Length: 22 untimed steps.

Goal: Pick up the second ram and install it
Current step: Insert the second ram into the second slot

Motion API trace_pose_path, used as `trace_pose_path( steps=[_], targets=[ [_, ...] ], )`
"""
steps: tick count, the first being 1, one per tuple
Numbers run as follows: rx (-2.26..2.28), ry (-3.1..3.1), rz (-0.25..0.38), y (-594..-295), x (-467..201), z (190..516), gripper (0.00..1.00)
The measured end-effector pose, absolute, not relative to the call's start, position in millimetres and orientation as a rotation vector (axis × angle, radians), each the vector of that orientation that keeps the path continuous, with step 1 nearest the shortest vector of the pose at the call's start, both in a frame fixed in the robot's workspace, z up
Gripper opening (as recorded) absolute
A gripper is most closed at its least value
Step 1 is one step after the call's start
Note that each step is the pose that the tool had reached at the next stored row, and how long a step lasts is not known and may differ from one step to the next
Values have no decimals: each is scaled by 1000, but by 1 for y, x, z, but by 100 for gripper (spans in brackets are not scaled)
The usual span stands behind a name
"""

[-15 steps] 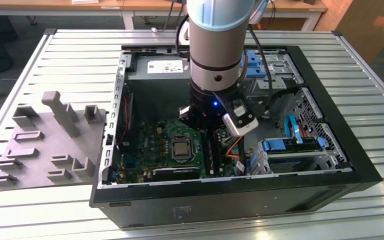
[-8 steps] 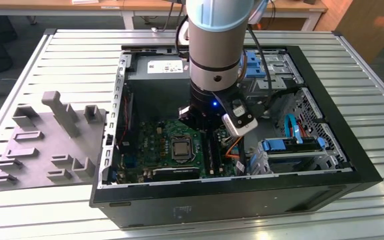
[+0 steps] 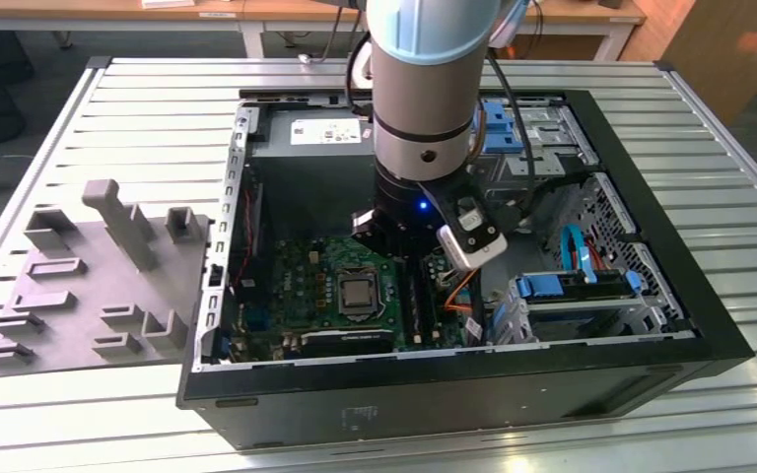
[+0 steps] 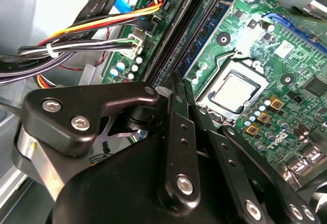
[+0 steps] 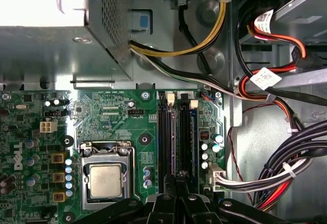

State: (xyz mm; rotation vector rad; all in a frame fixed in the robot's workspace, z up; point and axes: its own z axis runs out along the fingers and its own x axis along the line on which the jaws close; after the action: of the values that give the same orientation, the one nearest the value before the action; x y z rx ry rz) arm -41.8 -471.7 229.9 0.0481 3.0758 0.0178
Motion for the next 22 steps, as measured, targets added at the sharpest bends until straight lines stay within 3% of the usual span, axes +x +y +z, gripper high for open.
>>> trace_pose_path(
  steps=[22],
  targets=[
    [47,3076,18,-472,-42,226,12]
  ],
)
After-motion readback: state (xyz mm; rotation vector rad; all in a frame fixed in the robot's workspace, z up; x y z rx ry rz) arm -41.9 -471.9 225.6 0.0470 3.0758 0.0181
